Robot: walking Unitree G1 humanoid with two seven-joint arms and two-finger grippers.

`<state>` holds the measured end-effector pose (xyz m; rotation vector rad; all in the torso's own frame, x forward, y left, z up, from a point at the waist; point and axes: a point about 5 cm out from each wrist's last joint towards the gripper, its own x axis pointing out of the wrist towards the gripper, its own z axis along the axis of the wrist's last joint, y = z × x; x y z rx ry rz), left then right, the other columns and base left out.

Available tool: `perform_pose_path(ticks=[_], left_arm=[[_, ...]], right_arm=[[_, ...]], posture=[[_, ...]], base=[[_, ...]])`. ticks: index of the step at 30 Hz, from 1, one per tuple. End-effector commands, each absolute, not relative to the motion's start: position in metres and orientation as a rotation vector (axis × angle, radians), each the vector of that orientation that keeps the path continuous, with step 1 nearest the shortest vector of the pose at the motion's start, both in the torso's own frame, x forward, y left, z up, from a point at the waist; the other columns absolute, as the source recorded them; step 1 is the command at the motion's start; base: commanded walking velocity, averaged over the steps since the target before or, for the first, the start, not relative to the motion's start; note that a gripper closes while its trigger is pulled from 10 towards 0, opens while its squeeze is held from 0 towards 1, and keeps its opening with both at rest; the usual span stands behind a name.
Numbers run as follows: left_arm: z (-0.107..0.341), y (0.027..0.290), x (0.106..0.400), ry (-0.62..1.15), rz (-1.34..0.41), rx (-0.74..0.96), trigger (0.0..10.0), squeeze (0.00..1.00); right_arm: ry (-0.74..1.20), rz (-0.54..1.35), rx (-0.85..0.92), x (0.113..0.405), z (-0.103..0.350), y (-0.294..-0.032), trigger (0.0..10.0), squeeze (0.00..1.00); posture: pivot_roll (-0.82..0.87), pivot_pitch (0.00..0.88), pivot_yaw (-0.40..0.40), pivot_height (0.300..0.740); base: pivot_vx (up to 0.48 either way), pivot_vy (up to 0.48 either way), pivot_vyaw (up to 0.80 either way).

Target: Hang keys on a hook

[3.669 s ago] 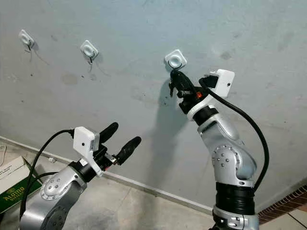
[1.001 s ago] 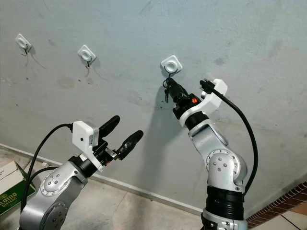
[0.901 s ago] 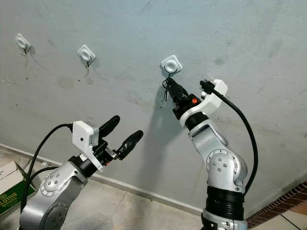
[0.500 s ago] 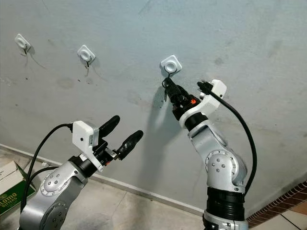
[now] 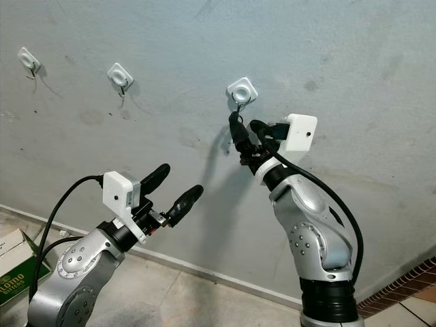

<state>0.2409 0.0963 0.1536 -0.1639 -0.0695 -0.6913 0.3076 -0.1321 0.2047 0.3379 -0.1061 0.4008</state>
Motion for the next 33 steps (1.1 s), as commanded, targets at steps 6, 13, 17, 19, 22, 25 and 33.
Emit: perform_pose_path(ticks=[6, 13, 17, 19, 22, 25, 33], left_arm=[[0.157, 0.096, 0.242, -0.085, -0.687, -0.139, 10.0, 0.0], [0.156, 0.097, 0.241, -0.084, -0.679, -0.138, 10.0, 0.0], [0.156, 0.097, 0.24, -0.082, -0.675, -0.136, 10.0, 0.0], [0.156, 0.097, 0.24, -0.081, -0.675, -0.136, 10.0, 0.0], [0.155, 0.097, 0.24, -0.08, -0.676, -0.135, 10.0, 0.0], [0.155, 0.097, 0.24, -0.078, -0.677, -0.134, 10.0, 0.0], [0.154, 0.098, 0.24, -0.069, -0.671, -0.139, 10.0, 0.0]], right_arm=[[-0.041, 0.241, 0.169, 0.317, 0.185, -0.151, 10.0, 1.0], [-0.021, 0.179, 0.136, 0.324, 0.18, -0.158, 10.0, 1.0], [-0.009, 0.155, 0.124, 0.326, 0.175, -0.162, 10.0, 1.0], [-0.005, 0.143, 0.119, 0.326, 0.174, -0.164, 10.0, 1.0], [0.0, 0.122, 0.105, 0.327, 0.172, -0.167, 10.0, 1.0], [-0.001, 0.109, 0.097, 0.327, 0.17, -0.169, 10.0, 1.0], [-0.029, 0.069, 0.054, 0.329, 0.174, -0.181, 10.0, 1.0]], posture=[[-0.02, 0.052, 0.044, 0.74], [-0.02, 0.049, 0.038, 0.74], [-0.01, 0.051, 0.038, 0.74], [-0.01, 0.051, 0.038, 0.74], [-0.01, 0.051, 0.04, 0.74], [-0.01, 0.053, 0.042, 0.74], [-0.01, 0.056, 0.045, 0.74]], base=[[0.0, 0.0, 0.0], [0.0, 0.0, 0.0], [0.0, 0.0, 0.0], [0.0, 0.0, 0.0], [0.0, 0.0, 0.0], [0.0, 0.0, 0.0], [0.0, 0.0, 0.0]])
